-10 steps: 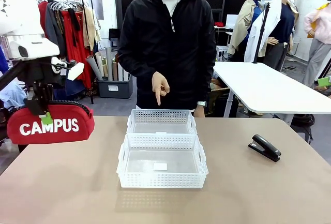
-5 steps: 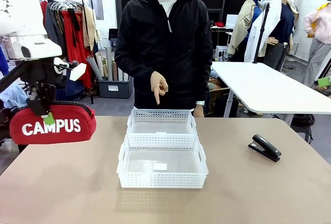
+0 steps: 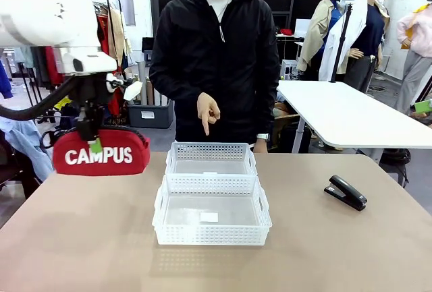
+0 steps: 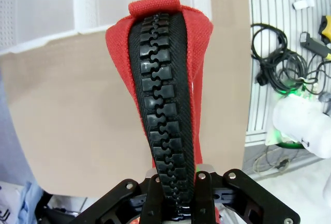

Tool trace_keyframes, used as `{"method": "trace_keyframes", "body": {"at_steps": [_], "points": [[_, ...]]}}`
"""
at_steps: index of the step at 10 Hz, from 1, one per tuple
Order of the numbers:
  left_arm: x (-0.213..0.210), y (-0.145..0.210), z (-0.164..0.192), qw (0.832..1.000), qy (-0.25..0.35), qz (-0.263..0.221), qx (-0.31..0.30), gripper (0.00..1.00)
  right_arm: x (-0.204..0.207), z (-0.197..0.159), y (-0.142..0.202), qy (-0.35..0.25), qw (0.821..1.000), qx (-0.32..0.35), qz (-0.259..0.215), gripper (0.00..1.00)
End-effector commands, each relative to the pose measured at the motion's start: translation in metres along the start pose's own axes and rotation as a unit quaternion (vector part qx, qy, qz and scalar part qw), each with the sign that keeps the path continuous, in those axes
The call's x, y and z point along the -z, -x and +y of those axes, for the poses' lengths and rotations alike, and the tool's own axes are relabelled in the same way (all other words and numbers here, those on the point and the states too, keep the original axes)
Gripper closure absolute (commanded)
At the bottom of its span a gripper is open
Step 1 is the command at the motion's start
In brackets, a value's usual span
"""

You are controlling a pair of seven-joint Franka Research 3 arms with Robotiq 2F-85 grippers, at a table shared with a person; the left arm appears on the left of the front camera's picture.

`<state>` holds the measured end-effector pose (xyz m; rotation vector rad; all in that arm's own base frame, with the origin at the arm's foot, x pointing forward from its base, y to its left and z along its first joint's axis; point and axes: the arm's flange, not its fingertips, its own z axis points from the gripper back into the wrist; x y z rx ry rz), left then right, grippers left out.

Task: Distribute items into two baskets.
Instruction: Place the picked Pencil pouch into the Organizing basket as instructed by the person.

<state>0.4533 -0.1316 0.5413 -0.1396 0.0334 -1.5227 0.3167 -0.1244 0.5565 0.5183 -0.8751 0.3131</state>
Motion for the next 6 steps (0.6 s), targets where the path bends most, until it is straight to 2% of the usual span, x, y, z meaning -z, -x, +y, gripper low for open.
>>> {"method": "trace_keyframes", "body": {"at_steps": [1,6], "points": [[-0.007,-0.019,0.028,1.0,0.011,-0.016,0.017,1.0,0.001,0.001,-0.002,-0.005,1.0,0.001,-0.006,0.0],[-0.011,-0.068,0.075,0.999,-0.006,-0.023,0.035,1.0,0.001,0.001,-0.002,-0.005,1.0,0.001,-0.006,0.0]]}}
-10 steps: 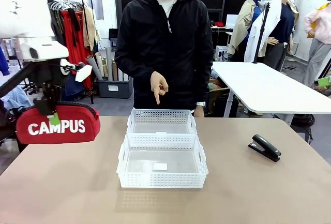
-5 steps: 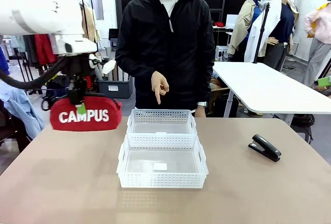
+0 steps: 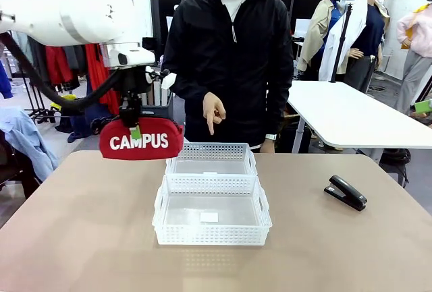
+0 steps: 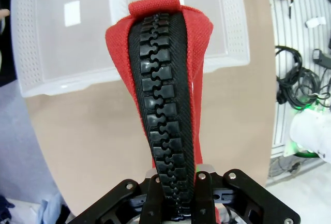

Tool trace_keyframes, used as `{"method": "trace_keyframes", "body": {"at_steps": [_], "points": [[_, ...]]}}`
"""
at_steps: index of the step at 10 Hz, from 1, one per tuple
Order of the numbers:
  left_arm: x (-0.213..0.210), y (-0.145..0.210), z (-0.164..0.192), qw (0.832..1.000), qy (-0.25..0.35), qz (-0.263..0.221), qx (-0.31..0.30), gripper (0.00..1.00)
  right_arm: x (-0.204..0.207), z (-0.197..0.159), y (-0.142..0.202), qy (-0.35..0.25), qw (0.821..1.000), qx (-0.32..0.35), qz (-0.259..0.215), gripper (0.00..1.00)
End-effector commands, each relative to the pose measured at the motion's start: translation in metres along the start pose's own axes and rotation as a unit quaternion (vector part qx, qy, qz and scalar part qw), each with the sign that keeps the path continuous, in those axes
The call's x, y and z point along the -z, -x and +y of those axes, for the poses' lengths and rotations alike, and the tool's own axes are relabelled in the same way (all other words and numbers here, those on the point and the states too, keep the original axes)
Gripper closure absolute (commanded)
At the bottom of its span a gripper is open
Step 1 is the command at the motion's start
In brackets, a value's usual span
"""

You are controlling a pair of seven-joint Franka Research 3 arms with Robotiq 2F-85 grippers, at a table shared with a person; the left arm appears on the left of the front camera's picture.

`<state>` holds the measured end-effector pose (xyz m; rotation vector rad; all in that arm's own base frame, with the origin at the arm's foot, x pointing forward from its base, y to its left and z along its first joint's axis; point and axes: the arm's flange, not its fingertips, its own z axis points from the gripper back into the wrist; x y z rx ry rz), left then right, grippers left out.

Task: Distribute items into two baskets.
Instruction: Place the picked Pencil pouch into the Organizing basket as instructed by the person.

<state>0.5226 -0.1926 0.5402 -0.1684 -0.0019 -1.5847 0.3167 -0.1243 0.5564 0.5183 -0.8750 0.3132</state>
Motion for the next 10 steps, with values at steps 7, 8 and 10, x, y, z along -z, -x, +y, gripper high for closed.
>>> {"method": "trace_keyframes", "body": {"at_steps": [7,8,10], "points": [[0.008,-0.079,0.073,0.999,-0.022,-0.028,0.03,1.0,0.001,0.001,-0.002,-0.005,1.0,0.001,-0.006,0.0],[0.013,-0.089,0.083,0.999,-0.033,-0.02,0.035,1.0,0.001,0.001,-0.002,-0.005,1.0,0.001,-0.006,0.0],[0.022,-0.107,0.107,0.998,-0.049,-0.008,0.045,1.0,0.001,0.001,-0.002,-0.005,1.0,0.001,-0.006,0.0]]}}
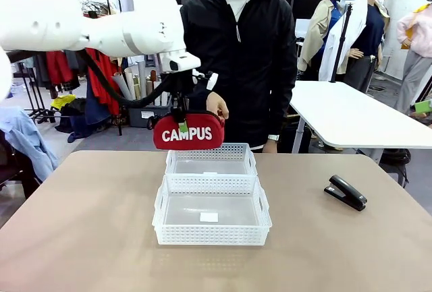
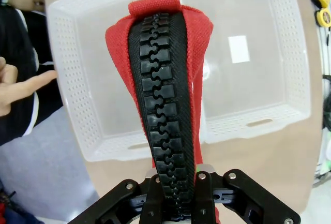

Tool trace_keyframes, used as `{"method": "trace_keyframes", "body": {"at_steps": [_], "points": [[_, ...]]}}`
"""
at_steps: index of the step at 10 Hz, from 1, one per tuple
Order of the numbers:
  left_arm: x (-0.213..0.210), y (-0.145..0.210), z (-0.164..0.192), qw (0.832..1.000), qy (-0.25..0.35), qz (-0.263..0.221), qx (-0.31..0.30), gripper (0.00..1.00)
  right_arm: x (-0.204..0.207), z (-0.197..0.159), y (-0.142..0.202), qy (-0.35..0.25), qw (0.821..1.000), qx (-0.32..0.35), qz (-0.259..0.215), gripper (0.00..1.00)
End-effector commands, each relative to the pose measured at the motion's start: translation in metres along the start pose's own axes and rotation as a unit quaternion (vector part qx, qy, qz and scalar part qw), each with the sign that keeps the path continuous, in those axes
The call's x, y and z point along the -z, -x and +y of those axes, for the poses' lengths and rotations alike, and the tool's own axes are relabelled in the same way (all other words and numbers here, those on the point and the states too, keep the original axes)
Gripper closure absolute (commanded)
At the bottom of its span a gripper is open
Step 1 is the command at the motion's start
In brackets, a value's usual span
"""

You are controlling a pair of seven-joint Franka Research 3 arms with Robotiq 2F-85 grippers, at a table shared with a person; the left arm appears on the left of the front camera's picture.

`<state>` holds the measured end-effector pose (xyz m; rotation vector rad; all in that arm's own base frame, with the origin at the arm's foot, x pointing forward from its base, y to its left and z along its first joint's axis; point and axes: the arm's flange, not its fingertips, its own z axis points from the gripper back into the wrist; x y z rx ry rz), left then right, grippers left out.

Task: Distribute items into two baskets.
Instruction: Place the picked Pencil pouch into the Organizing basket as instructed by the person.

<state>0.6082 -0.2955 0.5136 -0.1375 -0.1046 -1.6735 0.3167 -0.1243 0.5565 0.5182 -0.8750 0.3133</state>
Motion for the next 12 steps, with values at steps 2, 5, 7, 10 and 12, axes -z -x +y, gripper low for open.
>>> {"method": "trace_keyframes", "body": {"at_steps": [2,5,7,10,12], "points": [[0.013,-0.019,0.041,1.0,-0.004,0.02,-0.002,1.0,0.001,0.001,-0.002,-0.005,1.0,0.001,-0.006,0.0],[0.038,-0.031,0.056,1.0,-0.004,0.01,-0.008,1.0,0.001,0.001,-0.002,-0.005,1.0,0.001,-0.006,0.0],[0.055,-0.035,0.054,1.0,-0.027,0.011,-0.002,1.0,0.001,0.001,-0.002,-0.005,1.0,0.001,-0.006,0.0],[0.083,-0.037,0.056,0.999,-0.039,0.026,0.007,1.0,0.001,0.001,-0.002,-0.005,1.0,0.001,-0.006,0.0],[0.099,-0.039,0.061,0.998,-0.041,0.036,0.011,1.0,0.001,0.001,-0.002,-0.005,1.0,0.001,-0.006,0.0]]}}
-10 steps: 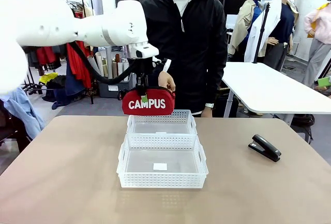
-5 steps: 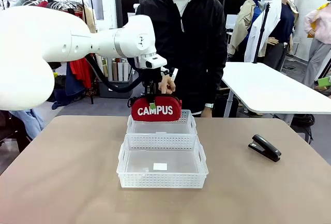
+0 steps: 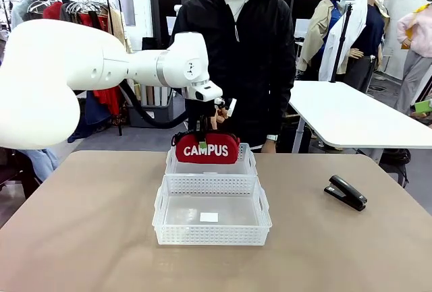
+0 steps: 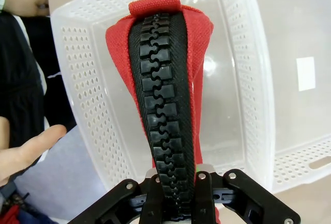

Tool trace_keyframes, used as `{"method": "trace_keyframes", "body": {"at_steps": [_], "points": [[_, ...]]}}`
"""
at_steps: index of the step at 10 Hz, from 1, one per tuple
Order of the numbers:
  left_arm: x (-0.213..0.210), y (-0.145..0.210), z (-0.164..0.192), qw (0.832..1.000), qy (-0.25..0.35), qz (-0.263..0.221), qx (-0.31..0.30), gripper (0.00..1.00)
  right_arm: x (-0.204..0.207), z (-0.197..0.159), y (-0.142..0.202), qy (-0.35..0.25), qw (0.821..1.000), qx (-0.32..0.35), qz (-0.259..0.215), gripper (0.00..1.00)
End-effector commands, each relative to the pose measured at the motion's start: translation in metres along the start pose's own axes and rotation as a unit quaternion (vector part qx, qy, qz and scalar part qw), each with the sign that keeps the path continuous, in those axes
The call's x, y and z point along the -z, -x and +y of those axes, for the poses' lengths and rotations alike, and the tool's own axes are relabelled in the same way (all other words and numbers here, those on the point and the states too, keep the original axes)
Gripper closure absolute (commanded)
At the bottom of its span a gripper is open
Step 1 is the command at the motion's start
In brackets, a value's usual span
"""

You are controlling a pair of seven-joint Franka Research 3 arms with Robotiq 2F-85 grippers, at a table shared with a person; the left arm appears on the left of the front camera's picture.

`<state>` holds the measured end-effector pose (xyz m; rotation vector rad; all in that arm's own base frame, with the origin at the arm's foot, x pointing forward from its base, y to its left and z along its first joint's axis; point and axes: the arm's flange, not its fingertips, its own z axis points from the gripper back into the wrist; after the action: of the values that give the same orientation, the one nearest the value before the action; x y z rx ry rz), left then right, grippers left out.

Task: Distribute items into two baskets.
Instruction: Place the picked Pencil pouch into the Organizing basket as instructed by the person.

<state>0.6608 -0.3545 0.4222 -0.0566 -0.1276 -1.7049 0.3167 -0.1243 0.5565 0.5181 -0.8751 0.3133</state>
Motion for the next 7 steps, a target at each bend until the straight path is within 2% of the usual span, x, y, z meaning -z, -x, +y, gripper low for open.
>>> {"method": "trace_keyframes", "body": {"at_steps": [1,7], "points": [[0.01,-0.001,0.004,1.0,-0.009,0.016,-0.006,1.0,0.001,0.001,-0.002,-0.005,1.0,0.001,-0.006,0.0],[0.06,-0.005,0.001,1.0,0.029,0.011,0.005,1.0,0.001,0.001,-0.002,-0.005,1.0,0.001,-0.006,0.0]]}}
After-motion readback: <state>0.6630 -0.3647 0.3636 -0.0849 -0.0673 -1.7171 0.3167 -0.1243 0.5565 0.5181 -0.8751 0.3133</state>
